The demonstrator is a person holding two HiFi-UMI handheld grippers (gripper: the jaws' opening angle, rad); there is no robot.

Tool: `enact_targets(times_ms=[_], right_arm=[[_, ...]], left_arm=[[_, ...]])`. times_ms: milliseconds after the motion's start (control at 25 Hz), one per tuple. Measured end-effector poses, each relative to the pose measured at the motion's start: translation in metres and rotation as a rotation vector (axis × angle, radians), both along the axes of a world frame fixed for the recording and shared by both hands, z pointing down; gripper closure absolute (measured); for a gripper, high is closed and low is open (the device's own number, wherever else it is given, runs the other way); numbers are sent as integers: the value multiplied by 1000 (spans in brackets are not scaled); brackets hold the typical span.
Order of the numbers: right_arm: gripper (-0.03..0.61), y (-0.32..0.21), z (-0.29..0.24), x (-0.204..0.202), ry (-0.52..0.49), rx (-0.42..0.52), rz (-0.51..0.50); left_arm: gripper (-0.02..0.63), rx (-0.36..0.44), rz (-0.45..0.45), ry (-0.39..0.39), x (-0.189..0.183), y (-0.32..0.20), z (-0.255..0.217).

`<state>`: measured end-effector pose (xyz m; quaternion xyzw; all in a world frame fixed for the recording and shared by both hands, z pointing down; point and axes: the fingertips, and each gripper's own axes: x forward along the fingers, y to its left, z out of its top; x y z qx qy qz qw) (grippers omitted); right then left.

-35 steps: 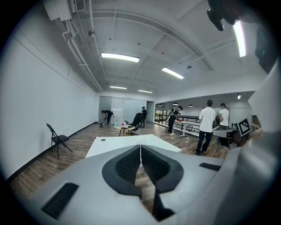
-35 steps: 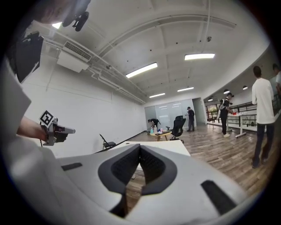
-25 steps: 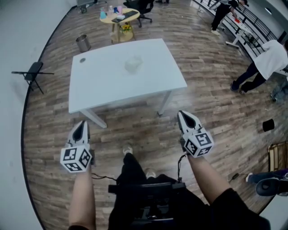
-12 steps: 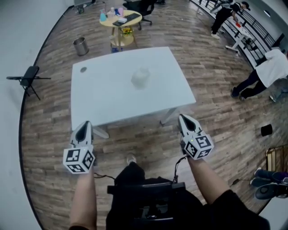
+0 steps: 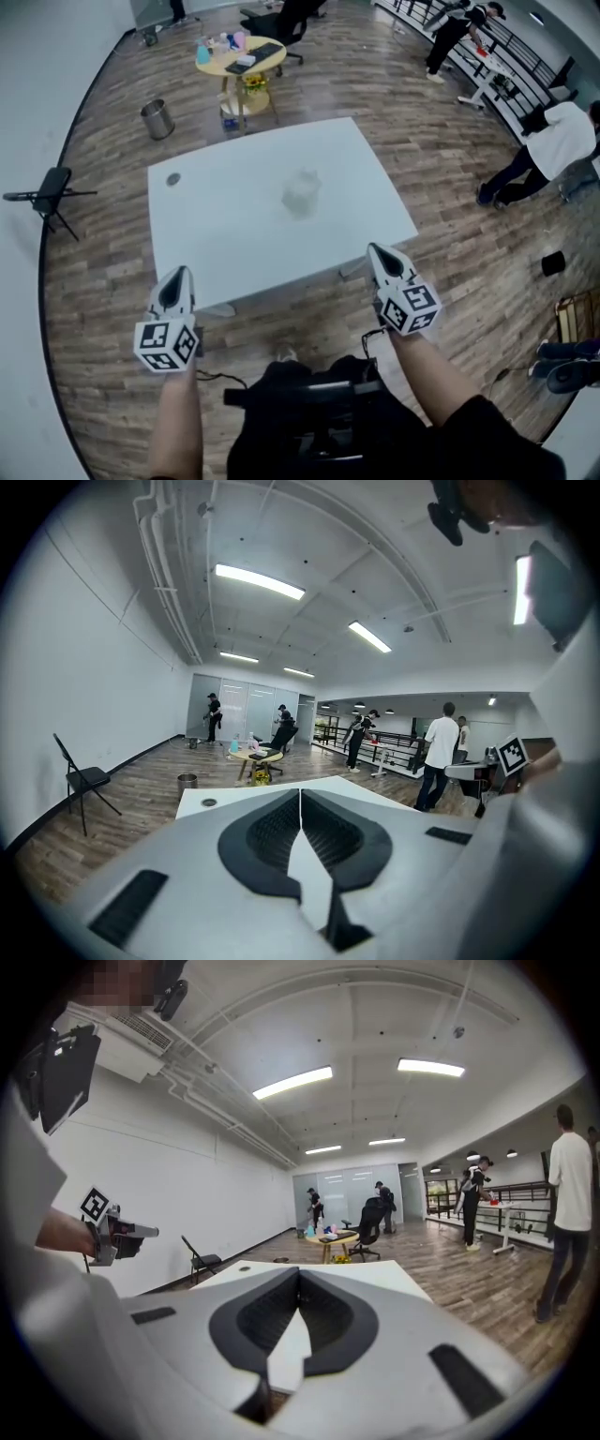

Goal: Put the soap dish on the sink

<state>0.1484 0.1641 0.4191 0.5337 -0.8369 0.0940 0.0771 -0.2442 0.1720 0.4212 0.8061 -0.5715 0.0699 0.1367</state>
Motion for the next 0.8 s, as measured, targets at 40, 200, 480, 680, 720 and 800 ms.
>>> enact_targets(times_ms=[40, 200, 480, 680, 720, 800], right_arm=[[575, -3, -1, -3, 2, -1, 5], [575, -9, -4, -9, 38, 2, 8], [575, -24, 5, 4, 29, -7, 54], [575, -41, 11, 3, 0, -4, 52], [575, -45, 13, 1, -3, -4, 46], [575, -55, 18, -3, -9, -9, 30]], left_arm=[[604, 0, 7, 1, -1, -8, 1], [604, -1, 33, 29, 2, -34, 2], [604, 5, 74, 47, 14, -61, 5], [604, 14, 62, 70, 19, -70, -1], [604, 15, 61, 62, 19, -71, -1], [604, 12, 48, 52, 17, -74, -1]])
